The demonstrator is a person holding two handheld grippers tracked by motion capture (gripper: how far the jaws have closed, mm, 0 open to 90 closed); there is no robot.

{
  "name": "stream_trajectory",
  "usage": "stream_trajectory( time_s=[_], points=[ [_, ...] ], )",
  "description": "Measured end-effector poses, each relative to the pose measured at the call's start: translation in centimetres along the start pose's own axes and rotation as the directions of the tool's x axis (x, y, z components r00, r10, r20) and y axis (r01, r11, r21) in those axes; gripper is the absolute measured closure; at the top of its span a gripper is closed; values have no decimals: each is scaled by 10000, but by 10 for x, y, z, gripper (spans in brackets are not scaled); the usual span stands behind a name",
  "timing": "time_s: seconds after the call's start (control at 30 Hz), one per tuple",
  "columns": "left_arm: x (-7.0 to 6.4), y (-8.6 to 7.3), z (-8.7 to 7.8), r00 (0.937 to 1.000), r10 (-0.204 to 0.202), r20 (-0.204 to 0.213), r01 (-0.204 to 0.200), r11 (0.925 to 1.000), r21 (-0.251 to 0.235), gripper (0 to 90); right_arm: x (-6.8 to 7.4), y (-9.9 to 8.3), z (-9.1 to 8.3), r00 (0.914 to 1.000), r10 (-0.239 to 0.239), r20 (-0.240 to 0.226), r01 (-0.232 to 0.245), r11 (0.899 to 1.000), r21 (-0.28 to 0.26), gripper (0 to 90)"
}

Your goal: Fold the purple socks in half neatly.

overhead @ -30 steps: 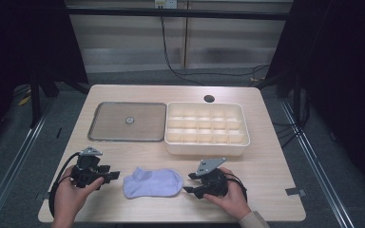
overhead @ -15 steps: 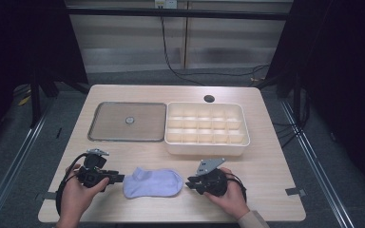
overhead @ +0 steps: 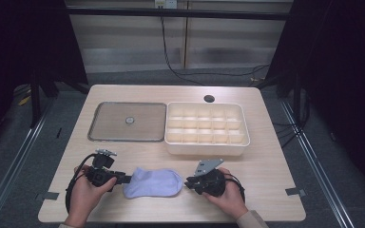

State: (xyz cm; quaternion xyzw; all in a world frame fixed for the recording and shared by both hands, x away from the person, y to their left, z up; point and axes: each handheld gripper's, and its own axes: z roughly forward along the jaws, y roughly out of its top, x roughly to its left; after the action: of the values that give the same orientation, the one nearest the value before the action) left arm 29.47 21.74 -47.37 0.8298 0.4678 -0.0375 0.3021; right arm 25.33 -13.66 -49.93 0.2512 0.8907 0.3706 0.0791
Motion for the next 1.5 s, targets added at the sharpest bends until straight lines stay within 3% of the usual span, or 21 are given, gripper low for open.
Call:
stream_trajectory(
  time_s=[0.17, 0.3, 0.53, 0.77, 0.87, 0.97, 1.07, 1.17, 1.33, 1.5],
  points=[
    [0, -1, 6, 9998, -217, 5, 217, 9997, 118, 569, 0, 0, 0, 10000, -49, 2, 49, 10000, -6, 778],
    [-5, 0, 10, 10000, 62, 6, -62, 9999, 131, 590, 0, 0, 0, 10000, -95, 9, 95, 10000, 13, 782],
    [-2, -3, 9, 10000, 34, -19, -33, 9998, 204, 754, 2, 0, 1, 9998, -207, 19, 207, 9998, -28, 824],
    [-4, -4, 10, 10000, -41, -77, 41, 10000, 42, 800, 3, 1, 1, 9997, -227, -12, 227, 9997, 38, 831],
    [-3, -5, 11, 9996, -272, -8, 272, 9996, -43, 810, 3, 1, 1, 9998, -186, 15, 186, 9998, 38, 836],
    [1, -5, 10, 9980, -585, 249, 587, 9983, -63, 816, 4, 1, 0, 9997, -219, 93, 219, 9997, 83, 839],
    [2, -5, 8, 9975, -626, 317, 628, 9980, -53, 818, 4, 1, 0, 9998, -199, 70, 198, 9998, 58, 841],
    [1, -4, 5, 9947, -781, 669, 793, 9967, -165, 820, 3, 1, 1, 9999, -146, -12, 146, 9999, -29, 841],
    [1, -3, -2, 9849, -1208, 1241, 1247, 9919, -242, 823, 3, 0, 1, 9998, -216, 16, 216, 9998, -29, 841],
    [0, -2, -11, 9783, -1264, 1643, 1327, 9908, -279, 823, 3, 1, 1, 9998, -173, 47, 173, 9998, 12, 843]
  ],
)
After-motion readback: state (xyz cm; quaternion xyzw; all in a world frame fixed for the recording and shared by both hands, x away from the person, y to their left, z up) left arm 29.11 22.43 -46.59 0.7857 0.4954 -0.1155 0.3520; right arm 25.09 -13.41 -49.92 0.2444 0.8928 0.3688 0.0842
